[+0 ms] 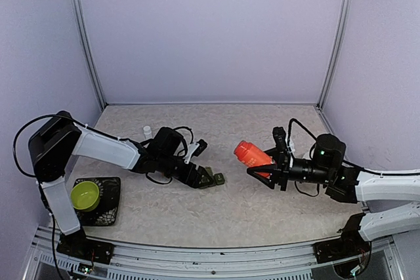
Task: Sort the pills into containers
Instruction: Open the pill container at the center of the board.
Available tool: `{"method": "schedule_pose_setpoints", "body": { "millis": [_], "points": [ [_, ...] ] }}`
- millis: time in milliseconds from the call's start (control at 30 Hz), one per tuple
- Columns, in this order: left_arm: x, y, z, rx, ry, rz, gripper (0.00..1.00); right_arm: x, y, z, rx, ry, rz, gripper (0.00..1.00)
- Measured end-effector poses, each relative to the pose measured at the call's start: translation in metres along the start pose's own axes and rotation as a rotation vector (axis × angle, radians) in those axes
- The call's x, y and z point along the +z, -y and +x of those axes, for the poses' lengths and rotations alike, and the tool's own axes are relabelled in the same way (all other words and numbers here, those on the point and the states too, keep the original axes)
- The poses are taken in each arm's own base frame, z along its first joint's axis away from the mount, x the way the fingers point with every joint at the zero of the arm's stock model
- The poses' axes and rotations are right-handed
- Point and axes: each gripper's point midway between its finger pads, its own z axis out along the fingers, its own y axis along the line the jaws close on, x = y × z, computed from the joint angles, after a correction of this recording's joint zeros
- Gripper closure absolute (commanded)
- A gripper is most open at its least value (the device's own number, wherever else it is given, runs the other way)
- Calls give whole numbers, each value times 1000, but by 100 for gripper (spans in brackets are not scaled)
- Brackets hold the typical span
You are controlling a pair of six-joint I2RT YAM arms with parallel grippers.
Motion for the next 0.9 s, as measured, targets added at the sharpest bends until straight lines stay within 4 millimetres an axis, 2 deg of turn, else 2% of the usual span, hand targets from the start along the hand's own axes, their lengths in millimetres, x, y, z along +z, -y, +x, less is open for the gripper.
{"method": "schedule_pose_setpoints", "body": {
  "millis": [467,600,900],
  "points": [
    [-8,25,0,2,15,63,16,11,12,39,30,-109,25,94],
    [-20,24,-12,-7,58,41,15,13,14,52,37,-149,28,94],
    [-62,33,-53,10,207,-14,9,20,21,91,76,-259,33,95]
  ]
}}
